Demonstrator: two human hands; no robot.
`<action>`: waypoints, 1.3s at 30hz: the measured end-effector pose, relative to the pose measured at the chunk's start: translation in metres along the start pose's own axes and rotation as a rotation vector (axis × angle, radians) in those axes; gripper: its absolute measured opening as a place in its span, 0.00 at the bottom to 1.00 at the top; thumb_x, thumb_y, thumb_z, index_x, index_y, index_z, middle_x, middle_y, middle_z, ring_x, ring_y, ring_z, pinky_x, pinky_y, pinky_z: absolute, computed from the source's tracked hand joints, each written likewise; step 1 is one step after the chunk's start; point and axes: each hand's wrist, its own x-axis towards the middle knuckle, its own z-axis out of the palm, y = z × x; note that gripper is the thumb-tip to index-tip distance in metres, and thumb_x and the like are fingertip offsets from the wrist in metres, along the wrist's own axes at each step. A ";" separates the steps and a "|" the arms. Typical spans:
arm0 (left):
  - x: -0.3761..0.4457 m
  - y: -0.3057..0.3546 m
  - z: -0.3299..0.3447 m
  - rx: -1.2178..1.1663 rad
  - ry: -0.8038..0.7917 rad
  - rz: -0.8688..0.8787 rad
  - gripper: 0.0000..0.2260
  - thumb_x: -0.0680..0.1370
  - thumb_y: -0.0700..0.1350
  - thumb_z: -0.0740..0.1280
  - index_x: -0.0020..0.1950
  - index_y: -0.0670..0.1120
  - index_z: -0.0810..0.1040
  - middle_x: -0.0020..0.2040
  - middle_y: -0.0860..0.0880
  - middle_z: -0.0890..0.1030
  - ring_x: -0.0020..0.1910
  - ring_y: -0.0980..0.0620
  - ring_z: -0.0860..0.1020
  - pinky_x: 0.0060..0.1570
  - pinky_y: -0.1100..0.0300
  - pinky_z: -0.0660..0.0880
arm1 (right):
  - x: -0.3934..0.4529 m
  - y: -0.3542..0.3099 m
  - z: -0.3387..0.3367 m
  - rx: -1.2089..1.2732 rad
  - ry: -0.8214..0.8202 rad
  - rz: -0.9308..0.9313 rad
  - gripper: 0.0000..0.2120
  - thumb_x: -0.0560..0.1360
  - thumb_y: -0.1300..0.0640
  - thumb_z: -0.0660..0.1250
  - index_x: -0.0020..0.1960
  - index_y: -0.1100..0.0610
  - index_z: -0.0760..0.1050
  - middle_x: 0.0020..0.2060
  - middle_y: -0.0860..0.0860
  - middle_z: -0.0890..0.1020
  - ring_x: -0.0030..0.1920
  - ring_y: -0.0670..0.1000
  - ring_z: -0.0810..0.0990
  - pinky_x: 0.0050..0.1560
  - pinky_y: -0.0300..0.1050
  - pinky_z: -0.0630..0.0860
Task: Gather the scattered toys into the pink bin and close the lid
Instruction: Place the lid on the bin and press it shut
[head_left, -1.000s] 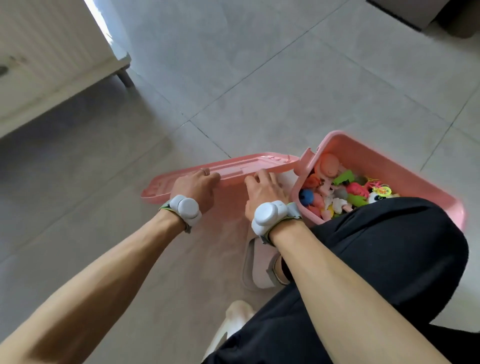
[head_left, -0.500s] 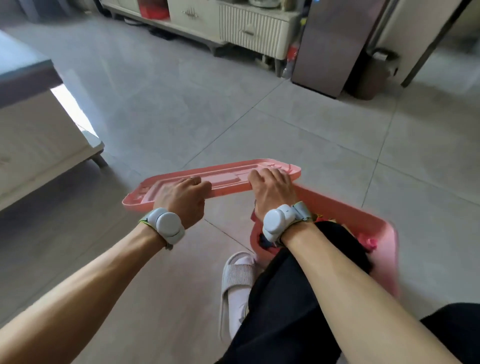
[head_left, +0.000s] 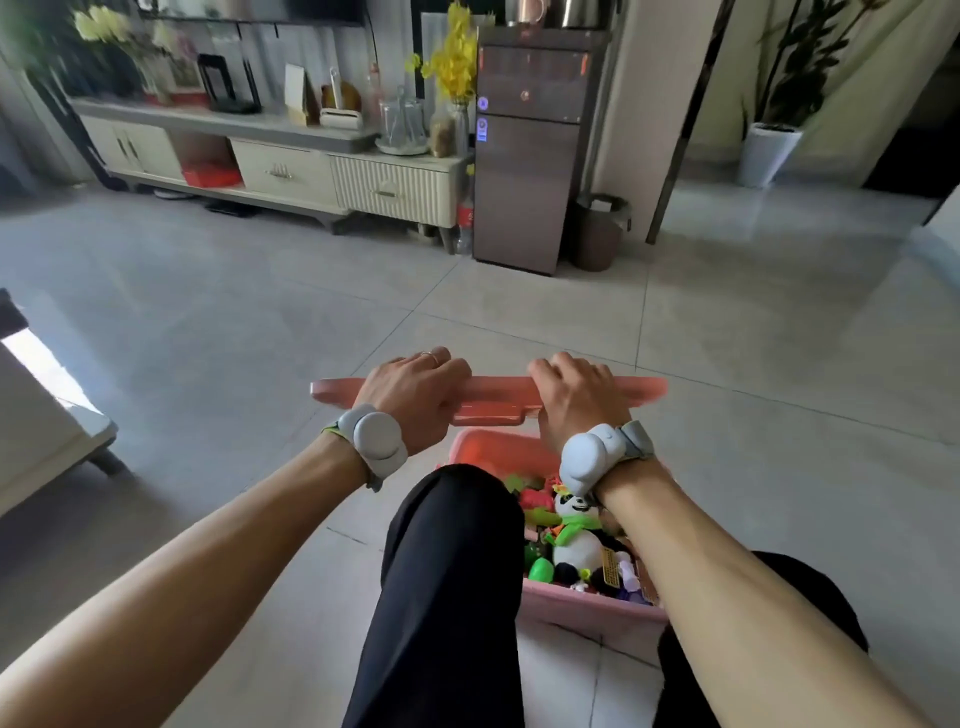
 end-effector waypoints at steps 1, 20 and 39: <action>0.003 0.003 0.002 -0.013 0.002 0.013 0.11 0.74 0.44 0.67 0.55 0.48 0.76 0.45 0.50 0.78 0.42 0.43 0.78 0.39 0.55 0.71 | -0.002 0.005 0.000 -0.013 -0.003 0.006 0.17 0.56 0.69 0.68 0.43 0.58 0.75 0.35 0.54 0.77 0.34 0.59 0.77 0.36 0.47 0.72; 0.034 0.077 -0.003 -0.034 0.089 0.242 0.20 0.76 0.46 0.70 0.66 0.53 0.70 0.57 0.48 0.75 0.51 0.44 0.78 0.48 0.52 0.78 | -0.057 0.067 -0.070 -0.013 -0.033 0.189 0.23 0.66 0.67 0.62 0.60 0.54 0.74 0.49 0.54 0.73 0.50 0.57 0.72 0.48 0.48 0.72; 0.074 0.046 0.127 -0.102 -0.263 0.119 0.17 0.76 0.38 0.66 0.63 0.48 0.76 0.55 0.46 0.77 0.46 0.41 0.78 0.41 0.58 0.68 | -0.023 0.118 0.073 0.109 -0.456 0.201 0.22 0.69 0.67 0.59 0.61 0.54 0.69 0.50 0.53 0.77 0.52 0.58 0.76 0.50 0.47 0.71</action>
